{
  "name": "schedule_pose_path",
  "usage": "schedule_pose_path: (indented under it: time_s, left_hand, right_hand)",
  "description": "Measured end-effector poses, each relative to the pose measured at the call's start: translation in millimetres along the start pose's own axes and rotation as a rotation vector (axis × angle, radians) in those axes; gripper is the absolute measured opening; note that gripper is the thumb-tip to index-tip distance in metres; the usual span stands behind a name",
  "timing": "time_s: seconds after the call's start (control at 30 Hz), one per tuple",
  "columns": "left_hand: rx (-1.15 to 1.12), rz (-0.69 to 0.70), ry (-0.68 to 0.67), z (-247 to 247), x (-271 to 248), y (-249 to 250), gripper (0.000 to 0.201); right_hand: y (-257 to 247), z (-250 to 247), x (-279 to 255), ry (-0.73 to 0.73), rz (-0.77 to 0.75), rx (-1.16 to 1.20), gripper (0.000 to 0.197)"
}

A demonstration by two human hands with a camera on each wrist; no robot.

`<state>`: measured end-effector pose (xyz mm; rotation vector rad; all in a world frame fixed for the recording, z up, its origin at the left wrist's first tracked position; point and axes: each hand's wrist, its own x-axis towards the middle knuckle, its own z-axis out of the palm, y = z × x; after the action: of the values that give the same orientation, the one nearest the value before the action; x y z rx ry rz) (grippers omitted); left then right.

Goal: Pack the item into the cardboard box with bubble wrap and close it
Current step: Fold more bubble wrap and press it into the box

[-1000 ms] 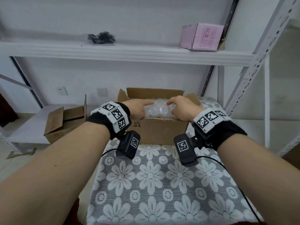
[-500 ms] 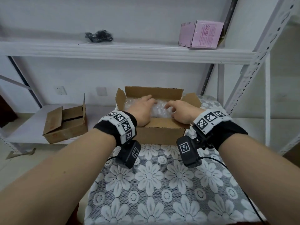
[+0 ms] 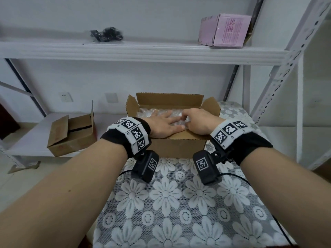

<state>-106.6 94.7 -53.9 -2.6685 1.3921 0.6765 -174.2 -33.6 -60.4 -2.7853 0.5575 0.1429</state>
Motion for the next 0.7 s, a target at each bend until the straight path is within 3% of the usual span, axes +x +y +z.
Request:
schedule_pose_path:
  time_s: [0.13, 0.33, 0.5, 0.7]
  left_hand:
    - [-0.033, 0.015, 0.036, 3, 4, -2, 0.059]
    - [-0.084, -0.038, 0.294, 12, -2, -4, 0.050]
    - [-0.164, -0.138, 0.185, 14, 1, -10, 0.054]
    - [-0.167, -0.109, 0.286, 12, 10, -14, 0.060]
  right_hand:
    - [-1, 0, -2, -0.021, 0.026, 0.090, 0.025]
    - [0, 6, -5, -0.035, 0.045, 0.116, 0.028]
    - [-3, 6, -8, -0.033, 0.044, 0.118, 0.027]
    - [-1, 6, -6, -0.037, 0.045, 0.102, 0.025]
